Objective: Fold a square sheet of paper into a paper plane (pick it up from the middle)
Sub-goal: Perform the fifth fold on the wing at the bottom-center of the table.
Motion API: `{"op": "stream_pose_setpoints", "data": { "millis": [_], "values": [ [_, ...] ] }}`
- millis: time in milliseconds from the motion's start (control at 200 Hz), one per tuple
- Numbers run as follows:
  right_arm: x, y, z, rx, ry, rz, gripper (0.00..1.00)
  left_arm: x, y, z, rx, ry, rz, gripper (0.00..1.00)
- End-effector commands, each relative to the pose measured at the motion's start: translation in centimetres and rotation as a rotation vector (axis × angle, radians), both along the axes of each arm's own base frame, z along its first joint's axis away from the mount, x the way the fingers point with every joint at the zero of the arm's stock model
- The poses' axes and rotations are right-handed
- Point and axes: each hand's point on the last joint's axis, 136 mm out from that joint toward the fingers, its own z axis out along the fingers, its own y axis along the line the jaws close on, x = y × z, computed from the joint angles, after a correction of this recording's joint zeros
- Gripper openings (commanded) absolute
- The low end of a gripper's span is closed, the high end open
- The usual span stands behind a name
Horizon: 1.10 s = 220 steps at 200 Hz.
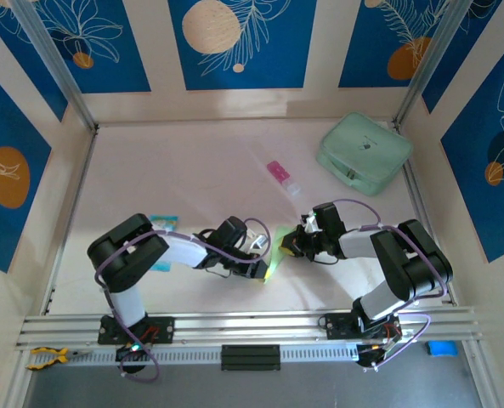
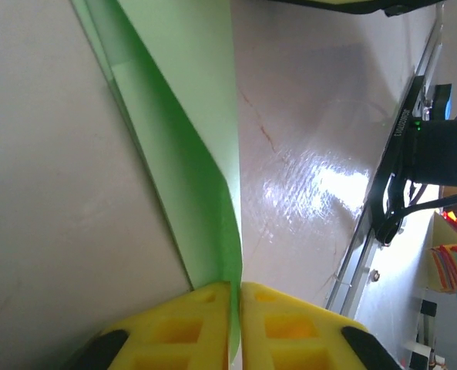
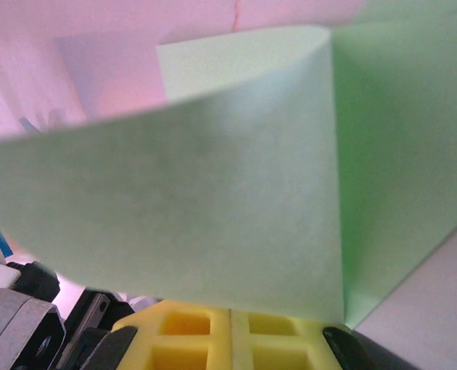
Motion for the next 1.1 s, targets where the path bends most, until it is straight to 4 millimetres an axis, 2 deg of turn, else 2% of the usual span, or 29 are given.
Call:
{"op": "stream_pose_setpoints", "data": {
  "millis": [0,85,310,360,385,460,500,640,690,830,1025,1095],
  "values": [
    [-2.5,-3.1,-4.2,-0.18,0.152,-0.072,0.06,-2.9,3.1,-3.1,0.156,0.11,-0.028,0.1],
    [-2.5,-3.0,-4.2,-0.18,0.151,-0.072,0.06,-3.0,2.9,-3.0,0.153,0.107,-0.037,0.0],
    [-2.6,-3.1,-4.3,-0.186,0.155,-0.074,0.06,-3.6,3.3,-3.6,0.199,0.104,-0.048,0.0],
    [-2.6,-3.2,-4.3,-0.189,0.154,-0.077,0.06,-3.6,3.7,-3.9,0.227,0.1,-0.043,0.09],
    [-2.6,-3.3,-4.4,-0.191,0.155,-0.079,0.06,-3.6,3.9,-4.1,0.241,0.097,-0.042,0.1],
    [-2.7,-3.3,-4.4,-0.196,0.157,-0.079,0.06,-3.8,4.0,-4.1,0.246,0.093,-0.048,0.08],
    [-2.6,-3.3,-4.4,-0.197,0.155,-0.081,0.06,-3.9,4.0,-4.0,0.245,0.091,-0.051,0.0],
    [-2.7,-3.4,-4.5,-0.201,0.155,-0.084,0.06,-4.5,3.7,-3.8,0.226,0.092,-0.068,0.0],
    [-2.6,-3.4,-4.5,-0.2,0.155,-0.085,0.06,-4.6,3.6,-3.6,0.216,0.088,-0.07,0.05],
    [-2.6,-3.4,-4.5,-0.197,0.153,-0.083,0.05,-4.0,3.5,-2.0,0.186,0.027,-0.048,0.13],
    [-2.6,-3.3,-4.4,-0.195,0.15,-0.076,0.05,-2.2,2.6,1.7,0.115,-0.083,-0.007,0.14],
    [-2.7,-3.3,-4.4,-0.194,0.152,-0.078,0.05,-1.1,2.1,3.2,0.095,-0.136,0.022,0.13]
  ]
}}
